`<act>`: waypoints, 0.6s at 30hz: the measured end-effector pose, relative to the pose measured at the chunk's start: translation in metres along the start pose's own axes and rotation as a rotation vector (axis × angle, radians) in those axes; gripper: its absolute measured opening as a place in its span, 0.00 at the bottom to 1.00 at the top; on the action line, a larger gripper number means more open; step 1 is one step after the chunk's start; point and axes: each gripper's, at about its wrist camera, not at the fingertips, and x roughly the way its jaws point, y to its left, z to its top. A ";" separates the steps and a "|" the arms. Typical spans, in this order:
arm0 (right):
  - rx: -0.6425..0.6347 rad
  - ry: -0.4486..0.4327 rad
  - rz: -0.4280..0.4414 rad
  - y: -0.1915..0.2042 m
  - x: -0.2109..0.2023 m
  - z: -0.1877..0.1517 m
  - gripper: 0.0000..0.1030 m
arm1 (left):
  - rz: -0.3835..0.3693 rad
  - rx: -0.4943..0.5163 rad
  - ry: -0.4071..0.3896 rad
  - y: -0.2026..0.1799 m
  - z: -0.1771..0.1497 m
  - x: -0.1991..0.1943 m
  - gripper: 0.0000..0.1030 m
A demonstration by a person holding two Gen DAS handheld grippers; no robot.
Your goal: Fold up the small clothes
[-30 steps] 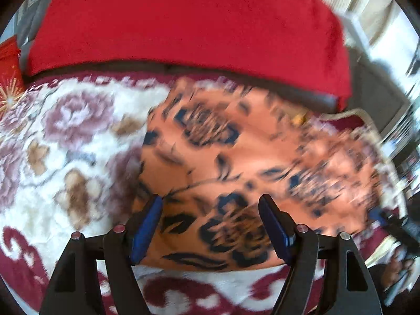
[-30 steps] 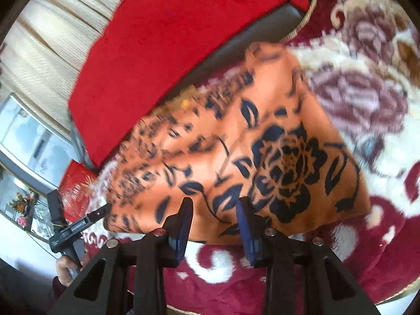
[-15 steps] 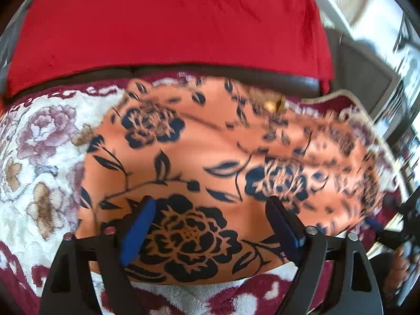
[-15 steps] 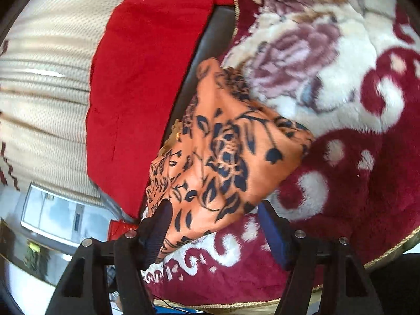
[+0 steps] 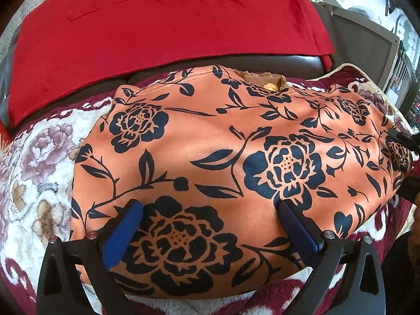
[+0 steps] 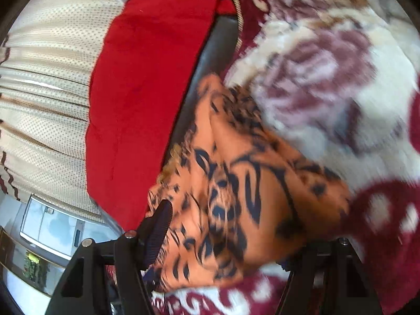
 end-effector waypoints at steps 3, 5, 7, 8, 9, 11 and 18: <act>-0.011 0.007 -0.061 -0.003 0.017 0.002 0.68 | -0.003 -0.001 0.002 0.000 0.000 0.000 1.00; -0.031 -0.013 -0.070 0.000 0.017 0.002 0.68 | -0.001 0.003 -0.002 -0.001 0.000 0.000 1.00; -0.044 -0.019 -0.079 0.002 0.017 0.001 0.66 | -0.002 0.005 -0.006 -0.001 0.000 0.000 1.00; -0.048 -0.023 -0.079 0.002 0.017 0.000 0.66 | -0.003 0.006 -0.009 -0.001 0.000 0.000 1.00; -0.052 -0.024 -0.078 0.002 0.017 0.000 0.65 | -0.004 0.006 -0.011 -0.001 0.000 0.000 1.00; -0.057 -0.028 -0.084 0.002 0.017 -0.002 0.61 | -0.003 0.007 -0.015 -0.001 -0.001 0.000 1.00; -0.059 -0.034 -0.086 -0.010 0.006 -0.013 0.53 | 0.003 0.017 -0.013 -0.002 -0.002 0.003 1.00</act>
